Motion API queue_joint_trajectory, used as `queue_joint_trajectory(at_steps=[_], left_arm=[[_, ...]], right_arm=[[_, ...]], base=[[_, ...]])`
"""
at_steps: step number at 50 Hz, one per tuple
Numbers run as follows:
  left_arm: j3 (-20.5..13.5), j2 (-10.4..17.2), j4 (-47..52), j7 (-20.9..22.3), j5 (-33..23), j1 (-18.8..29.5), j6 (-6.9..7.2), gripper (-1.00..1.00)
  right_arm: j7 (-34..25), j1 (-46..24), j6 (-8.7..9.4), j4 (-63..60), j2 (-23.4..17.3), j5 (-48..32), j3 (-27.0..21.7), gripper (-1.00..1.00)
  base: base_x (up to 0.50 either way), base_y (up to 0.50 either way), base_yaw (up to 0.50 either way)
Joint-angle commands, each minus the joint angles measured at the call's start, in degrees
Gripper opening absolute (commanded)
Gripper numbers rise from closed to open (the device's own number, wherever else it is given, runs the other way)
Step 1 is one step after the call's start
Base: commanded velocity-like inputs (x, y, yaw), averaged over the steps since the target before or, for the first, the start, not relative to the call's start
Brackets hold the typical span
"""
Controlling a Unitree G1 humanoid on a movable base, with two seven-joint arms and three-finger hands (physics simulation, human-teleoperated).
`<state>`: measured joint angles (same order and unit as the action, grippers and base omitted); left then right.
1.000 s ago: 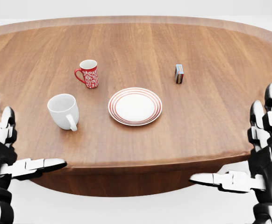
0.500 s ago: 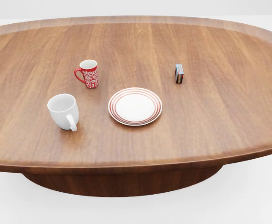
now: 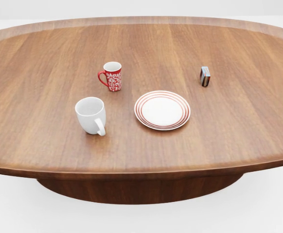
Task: Put the white mug on the plate.
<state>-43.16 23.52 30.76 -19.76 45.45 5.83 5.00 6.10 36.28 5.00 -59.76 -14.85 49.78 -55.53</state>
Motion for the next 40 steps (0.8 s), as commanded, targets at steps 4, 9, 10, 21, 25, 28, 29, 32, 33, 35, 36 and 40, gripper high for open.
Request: queue_joint_trajectory(at_steps=[4,9,10,21,25,28,29,32,33,35,36,40], left_arm=[[-0.93,0.72,1.0,-0.6,2.22,-0.29,0.0,1.0],[-1.06,0.71,1.13,-0.75,2.49,-0.36,0.0,1.0],[-1.14,0.71,1.11,-0.8,2.63,-0.35,0.0,1.0],[-1.29,1.01,0.81,-1.08,3.23,-0.34,0.0,1.0],[-0.92,0.86,0.69,-0.89,2.92,-0.4,0.0,1.0],[-1.0,0.86,0.42,-0.86,2.96,-0.37,0.0,1.0],[-0.97,0.85,0.46,-0.85,2.97,-0.39,0.0,1.0],[-0.79,0.78,0.43,-0.75,2.74,-0.4,0.0,1.0],[-0.83,0.77,0.4,-0.74,2.78,-0.39,0.0,1.0],[-0.85,0.77,0.44,-0.78,2.83,-0.39,0.0,1.0],[-0.79,0.74,0.4,-0.76,2.76,-0.4,0.0,1.0],[-0.78,0.68,0.51,-0.76,2.73,-0.45,0.0,1.0]], right_arm=[[-1.49,0.0,0.0,-0.23,1.09,-0.16,-1.33,1.0],[-2.03,-0.18,0.0,-0.23,1.64,-0.69,-1.11,1.0],[-2.06,-0.19,0.0,-0.23,1.66,-0.69,-1.05,1.0],[-2.43,-0.91,0.0,-0.23,2.44,0.08,-0.62,1.0],[-2.11,-1.0,0.0,-0.23,1.8,-1.55,0.63,1.0],[-2.17,-0.82,0.0,-0.23,1.74,-2.15,1.46,1.0],[-2.18,-0.72,0.0,-0.23,1.76,-2.11,1.47,1.0],[-2.07,-0.81,0.0,-0.23,1.44,-2.51,1.75,1.0],[-2.04,-0.86,0.0,-0.23,1.32,-2.74,1.89,1.0],[-1.85,-0.94,0.0,-0.23,1.03,-3.24,2.38,1.0],[-1.94,-0.99,0.0,-0.23,1.12,-3.67,2.63,1.0],[-2.05,-0.94,0.0,-0.23,1.14,-3.77,2.64,1.0]], base=[[0.0,0.39,0.0],[0.0,0.39,0.0],[0.0,0.39,0.0],[0.0,0.34,0.0],[0.0,0.0,0.0],[0.0,0.0,0.0],[0.0,0.0,0.0],[0.0,0.0,0.0],[0.0,0.0,0.0],[0.0,0.0,0.0],[0.0,0.0,0.0],[0.31,0.08,0.0]])
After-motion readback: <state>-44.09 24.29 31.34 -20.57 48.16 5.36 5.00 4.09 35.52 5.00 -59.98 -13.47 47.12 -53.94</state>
